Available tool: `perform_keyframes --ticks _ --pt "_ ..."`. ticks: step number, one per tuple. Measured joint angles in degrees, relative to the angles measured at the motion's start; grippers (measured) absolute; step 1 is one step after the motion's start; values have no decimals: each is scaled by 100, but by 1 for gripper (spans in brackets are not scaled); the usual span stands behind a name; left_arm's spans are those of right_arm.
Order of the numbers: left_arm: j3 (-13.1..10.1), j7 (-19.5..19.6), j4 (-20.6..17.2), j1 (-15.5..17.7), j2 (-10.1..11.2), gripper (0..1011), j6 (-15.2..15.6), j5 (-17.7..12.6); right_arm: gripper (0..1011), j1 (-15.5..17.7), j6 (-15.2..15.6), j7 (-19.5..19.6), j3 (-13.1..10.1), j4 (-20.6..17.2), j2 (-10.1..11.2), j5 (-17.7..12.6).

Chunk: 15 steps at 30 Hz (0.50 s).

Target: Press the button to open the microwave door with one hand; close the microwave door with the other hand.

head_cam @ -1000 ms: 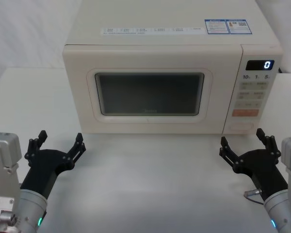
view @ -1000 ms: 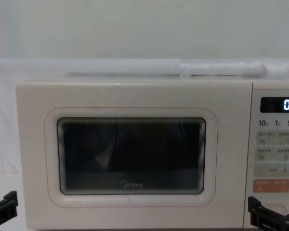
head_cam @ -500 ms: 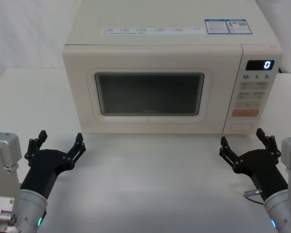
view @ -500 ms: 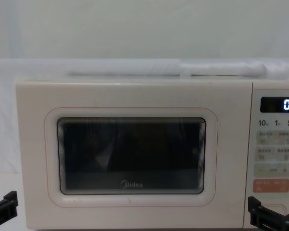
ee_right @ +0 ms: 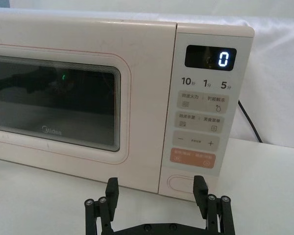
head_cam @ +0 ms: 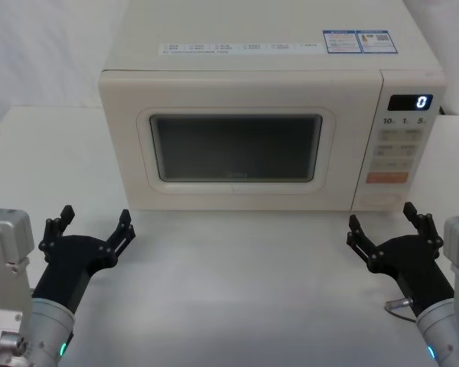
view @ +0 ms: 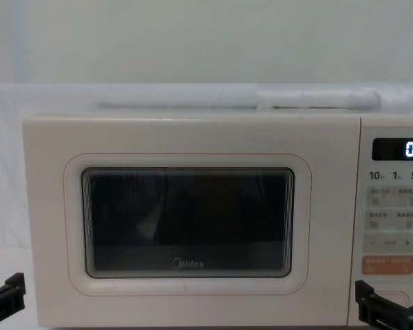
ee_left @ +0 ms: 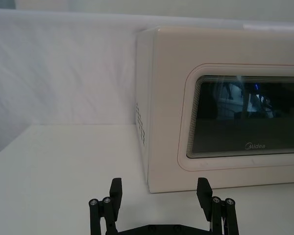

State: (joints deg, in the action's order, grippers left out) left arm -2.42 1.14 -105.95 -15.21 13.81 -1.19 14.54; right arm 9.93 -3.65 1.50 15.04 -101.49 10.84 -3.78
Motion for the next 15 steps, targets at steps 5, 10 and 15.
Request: perform_keyframes --ticks 5,10,15 --pt "0 0 0 0 0 1001 0 0 873 0 0 0 0 0 0 0" --pt "0 0 0 0 0 1001 0 0 756 0 0 0 0 0 0 0" --pt "0 0 0 0 0 1001 0 0 578 0 0 0 0 0 0 0"
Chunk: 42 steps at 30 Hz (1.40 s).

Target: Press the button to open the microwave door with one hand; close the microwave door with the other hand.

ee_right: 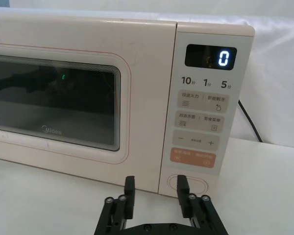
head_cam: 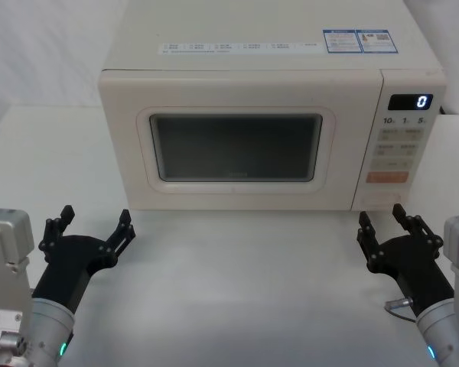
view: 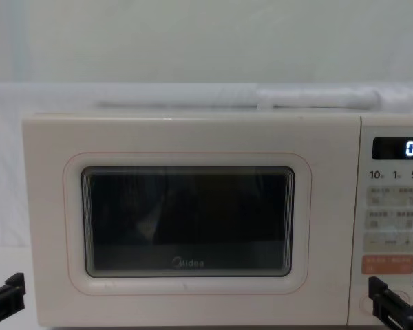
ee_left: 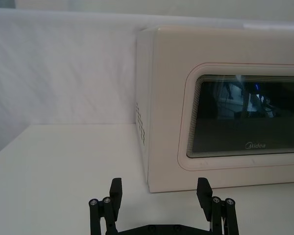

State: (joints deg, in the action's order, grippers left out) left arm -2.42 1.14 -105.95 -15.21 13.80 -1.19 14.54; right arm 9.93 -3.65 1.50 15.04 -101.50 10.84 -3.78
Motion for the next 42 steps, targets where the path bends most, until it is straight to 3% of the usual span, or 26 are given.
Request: perform_keyframes --ticks 3,17,42 --pt "0 0 0 0 0 1001 0 0 515 0 0 0 0 0 0 0" --pt "0 0 0 0 0 1001 0 0 23 0 0 0 0 0 0 0" --pt "0 0 0 0 0 1001 0 0 0 -4 7 -107 -41 -44 18 48"
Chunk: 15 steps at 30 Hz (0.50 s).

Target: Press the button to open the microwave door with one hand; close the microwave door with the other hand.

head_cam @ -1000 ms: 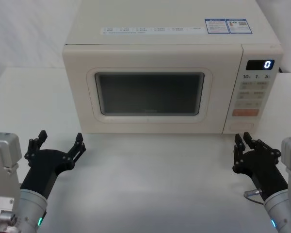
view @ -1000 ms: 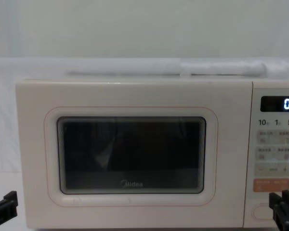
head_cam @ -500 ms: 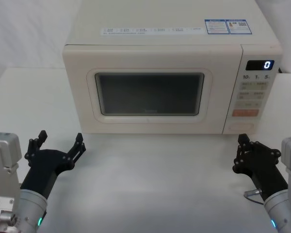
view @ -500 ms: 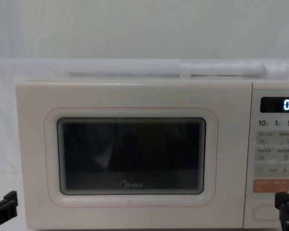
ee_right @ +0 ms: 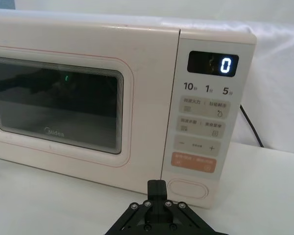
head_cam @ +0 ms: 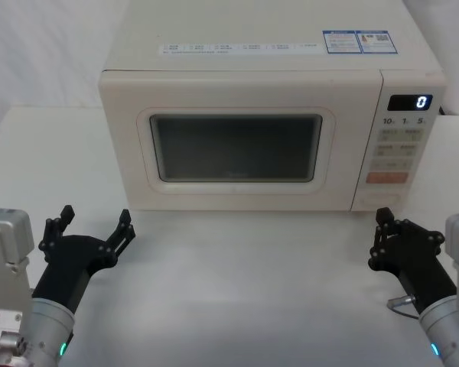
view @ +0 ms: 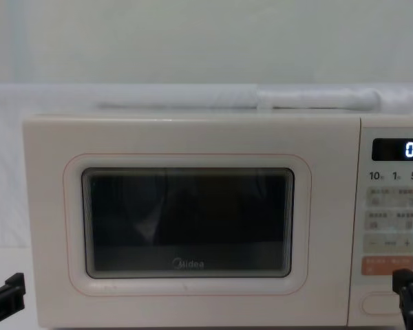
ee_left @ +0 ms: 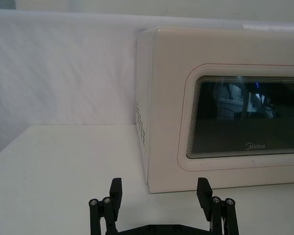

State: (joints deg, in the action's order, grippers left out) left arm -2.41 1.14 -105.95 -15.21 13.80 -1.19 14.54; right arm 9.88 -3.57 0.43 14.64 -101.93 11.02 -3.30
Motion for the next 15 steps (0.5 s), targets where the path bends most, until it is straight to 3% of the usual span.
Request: perform_keyframes --ticks 15 --pt "0 0 0 0 0 1001 0 0 0 -246 359 -608 -410 174 -11 -223"
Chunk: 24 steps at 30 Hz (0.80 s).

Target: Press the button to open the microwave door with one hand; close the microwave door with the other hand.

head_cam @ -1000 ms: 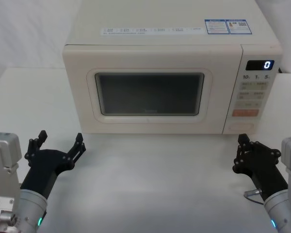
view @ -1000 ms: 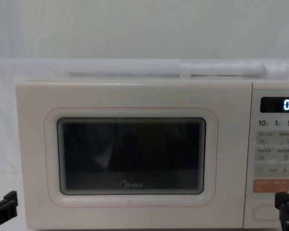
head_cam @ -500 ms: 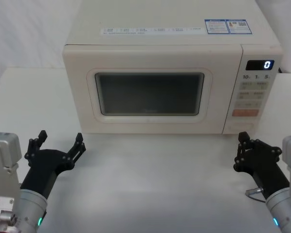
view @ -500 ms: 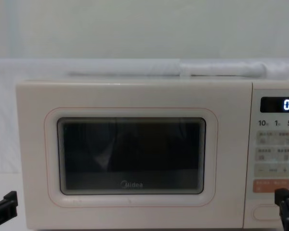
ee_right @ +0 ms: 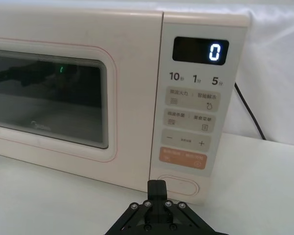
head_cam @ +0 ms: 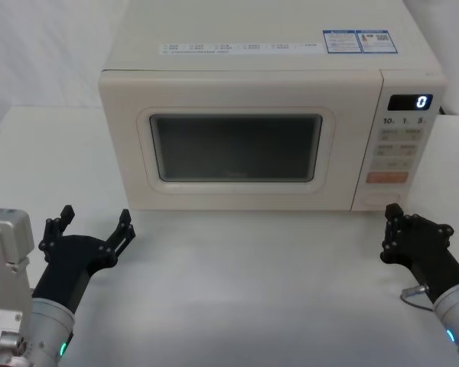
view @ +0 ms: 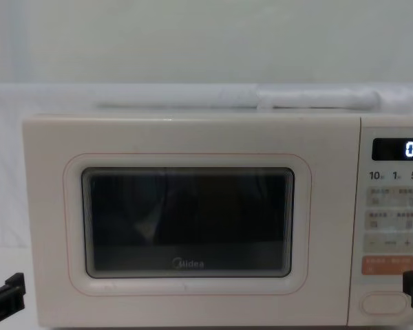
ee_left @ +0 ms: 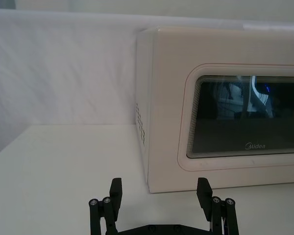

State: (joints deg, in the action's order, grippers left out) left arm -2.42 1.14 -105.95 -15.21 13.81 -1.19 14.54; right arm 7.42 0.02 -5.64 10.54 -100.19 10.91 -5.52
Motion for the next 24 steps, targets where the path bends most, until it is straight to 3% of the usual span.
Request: perform_keyframes --ticks 24 --pt "0 0 0 0 0 1001 0 0 0 -870 126 -523 -67 1228 -184 -277"
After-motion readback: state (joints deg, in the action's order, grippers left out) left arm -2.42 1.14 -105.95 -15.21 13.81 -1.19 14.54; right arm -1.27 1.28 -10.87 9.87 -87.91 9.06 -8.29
